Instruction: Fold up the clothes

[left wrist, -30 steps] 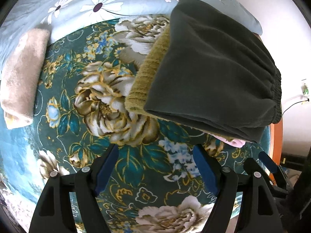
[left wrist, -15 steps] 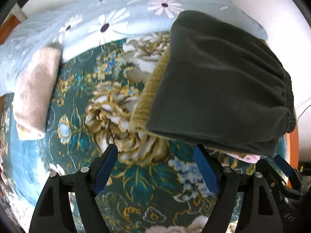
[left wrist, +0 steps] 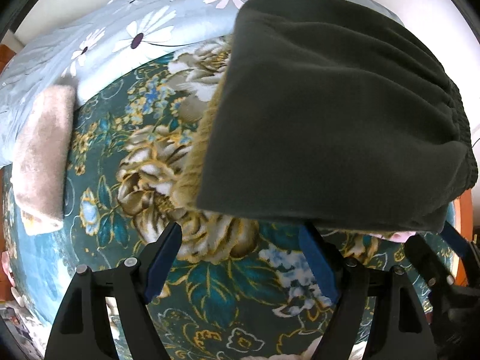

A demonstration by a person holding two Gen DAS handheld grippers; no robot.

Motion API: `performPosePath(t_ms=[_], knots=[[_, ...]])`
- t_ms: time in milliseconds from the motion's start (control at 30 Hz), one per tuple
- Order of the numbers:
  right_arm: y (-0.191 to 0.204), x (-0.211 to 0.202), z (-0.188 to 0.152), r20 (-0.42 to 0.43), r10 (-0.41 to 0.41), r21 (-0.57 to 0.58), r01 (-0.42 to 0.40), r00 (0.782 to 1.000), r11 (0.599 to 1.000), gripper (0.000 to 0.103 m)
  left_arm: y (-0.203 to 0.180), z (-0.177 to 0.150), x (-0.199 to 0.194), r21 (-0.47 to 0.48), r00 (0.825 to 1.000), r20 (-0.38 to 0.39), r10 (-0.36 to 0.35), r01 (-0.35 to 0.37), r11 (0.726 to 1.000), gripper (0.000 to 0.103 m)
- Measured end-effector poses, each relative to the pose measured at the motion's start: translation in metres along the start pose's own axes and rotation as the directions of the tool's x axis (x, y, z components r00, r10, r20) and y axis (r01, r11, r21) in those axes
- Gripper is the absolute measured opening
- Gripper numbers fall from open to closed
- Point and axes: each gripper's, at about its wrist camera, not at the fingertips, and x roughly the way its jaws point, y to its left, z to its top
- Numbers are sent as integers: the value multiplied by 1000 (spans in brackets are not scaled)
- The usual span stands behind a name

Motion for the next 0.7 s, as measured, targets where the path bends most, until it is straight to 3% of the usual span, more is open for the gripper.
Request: performPosePath(t_ms=[700], knots=[[1,13,12,-18,11,-16,-12,1000,1000,103,-5,6,14,-64,998,-36,-58,56,996,81]])
